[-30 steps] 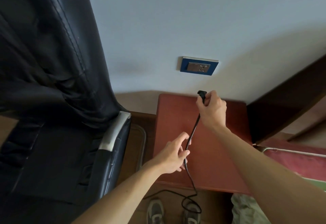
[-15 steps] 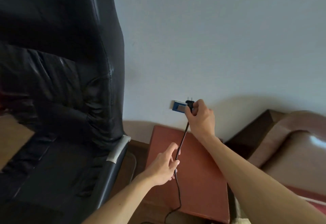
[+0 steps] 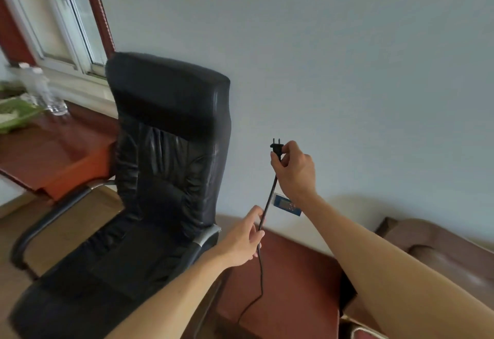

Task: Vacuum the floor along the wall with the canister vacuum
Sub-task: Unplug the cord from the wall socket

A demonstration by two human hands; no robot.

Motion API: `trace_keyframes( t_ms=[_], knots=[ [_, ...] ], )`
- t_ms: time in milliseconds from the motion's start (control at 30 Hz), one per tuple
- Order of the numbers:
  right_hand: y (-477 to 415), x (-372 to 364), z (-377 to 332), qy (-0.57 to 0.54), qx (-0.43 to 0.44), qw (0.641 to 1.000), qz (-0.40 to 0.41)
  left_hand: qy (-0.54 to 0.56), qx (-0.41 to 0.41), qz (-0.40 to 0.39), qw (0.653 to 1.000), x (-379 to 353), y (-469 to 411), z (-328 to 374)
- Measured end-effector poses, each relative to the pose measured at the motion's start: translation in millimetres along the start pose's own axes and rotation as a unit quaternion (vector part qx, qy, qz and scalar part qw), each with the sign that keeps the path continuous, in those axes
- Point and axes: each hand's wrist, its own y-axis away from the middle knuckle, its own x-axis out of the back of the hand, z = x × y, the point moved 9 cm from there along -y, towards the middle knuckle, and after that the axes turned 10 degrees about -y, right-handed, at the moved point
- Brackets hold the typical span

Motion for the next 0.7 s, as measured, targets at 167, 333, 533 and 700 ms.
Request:
trace_keyframes(
  t_ms=[167, 333, 533, 700],
  knots=[
    [0, -4, -78, -0.022, 0.027, 0.999, -0.038, -0.013, 0.012, 0.066, 0.998, 56, 53, 21],
    [6, -32, -167, -0.061, 0.063, 0.994, -0.064, -0.013, 0.034, 0.125, 0.991, 122, 110, 19],
    [28, -69, -268, -0.102, 0.122, 0.982, -0.106, -0.003, 0.064, 0.187, 0.980, 190, 190, 9],
    [73, -109, -355, -0.136, 0.181, 0.964, -0.140, 0.007, 0.097, 0.220, 0.971, 228, 270, -13]
  ],
)
